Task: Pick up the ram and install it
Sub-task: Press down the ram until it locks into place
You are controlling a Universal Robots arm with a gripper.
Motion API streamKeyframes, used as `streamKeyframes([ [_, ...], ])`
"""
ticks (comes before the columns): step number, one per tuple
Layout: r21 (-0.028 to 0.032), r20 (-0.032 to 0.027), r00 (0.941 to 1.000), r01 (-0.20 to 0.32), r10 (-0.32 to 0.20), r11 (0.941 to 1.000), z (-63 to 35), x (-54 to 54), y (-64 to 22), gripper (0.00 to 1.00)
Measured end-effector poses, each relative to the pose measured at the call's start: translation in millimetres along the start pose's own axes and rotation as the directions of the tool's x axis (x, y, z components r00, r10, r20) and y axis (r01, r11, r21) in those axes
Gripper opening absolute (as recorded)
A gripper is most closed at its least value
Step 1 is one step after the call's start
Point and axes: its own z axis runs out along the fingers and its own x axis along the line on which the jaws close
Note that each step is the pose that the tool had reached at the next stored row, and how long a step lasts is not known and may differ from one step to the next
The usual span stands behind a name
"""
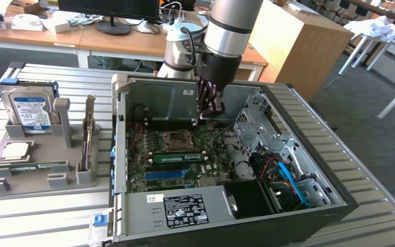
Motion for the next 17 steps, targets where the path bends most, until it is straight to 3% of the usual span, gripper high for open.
streamKeyframes([
  [17,0.0000,0.0000,1.0000,0.000,0.000,1.0000,11.3,-0.1,-0.1,0.10],
])
